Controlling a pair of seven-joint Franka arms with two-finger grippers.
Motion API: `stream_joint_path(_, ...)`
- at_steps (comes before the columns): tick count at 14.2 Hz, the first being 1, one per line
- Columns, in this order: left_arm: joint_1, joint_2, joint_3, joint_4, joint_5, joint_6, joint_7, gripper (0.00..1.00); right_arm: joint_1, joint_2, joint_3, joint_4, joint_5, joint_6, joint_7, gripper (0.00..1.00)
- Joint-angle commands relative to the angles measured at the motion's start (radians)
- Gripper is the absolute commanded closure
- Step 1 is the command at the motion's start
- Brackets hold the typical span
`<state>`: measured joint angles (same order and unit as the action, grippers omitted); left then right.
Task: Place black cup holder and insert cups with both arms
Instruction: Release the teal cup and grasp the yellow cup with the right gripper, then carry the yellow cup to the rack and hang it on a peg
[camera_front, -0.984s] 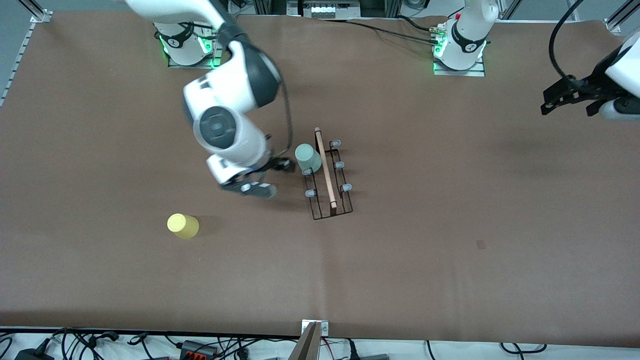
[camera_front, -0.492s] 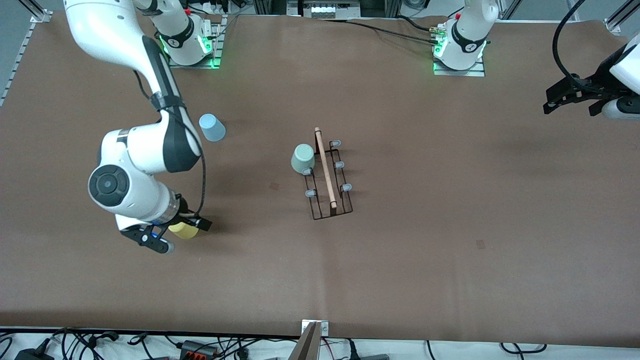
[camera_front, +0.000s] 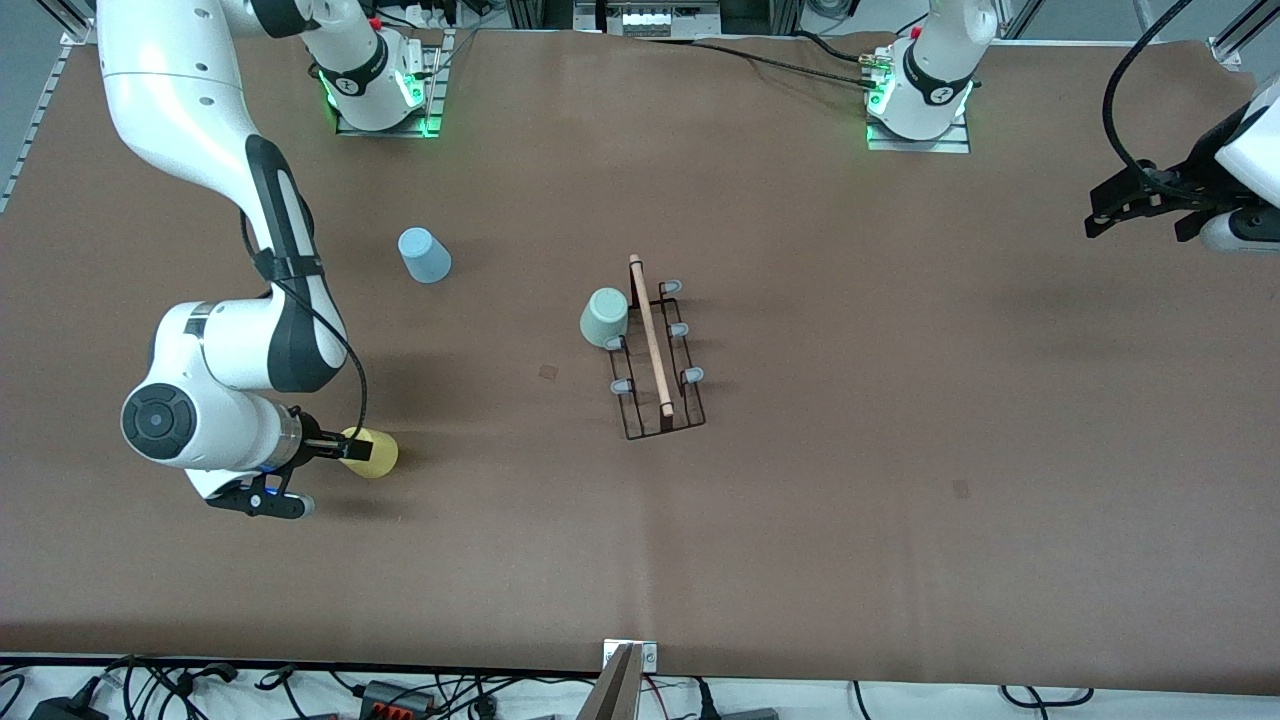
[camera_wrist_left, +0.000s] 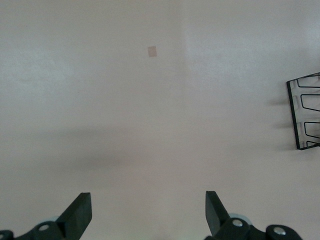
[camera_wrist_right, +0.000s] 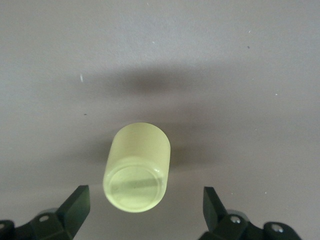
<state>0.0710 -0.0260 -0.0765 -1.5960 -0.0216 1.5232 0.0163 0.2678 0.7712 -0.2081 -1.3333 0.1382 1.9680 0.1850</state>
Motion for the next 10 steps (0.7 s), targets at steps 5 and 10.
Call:
stream_joint_path(5,0.021,0.043,0.008,0.016,-0.011,0.028,0.025,0.00,-0.002,0.054,0.012,0.019,0.064,0.022,-0.019,0.00)
stream_joint_path(10,0.021,0.055,0.008,0.019,-0.011,0.032,0.025,0.00,-0.004,0.072,0.010,0.017,0.055,0.022,-0.019,0.36)
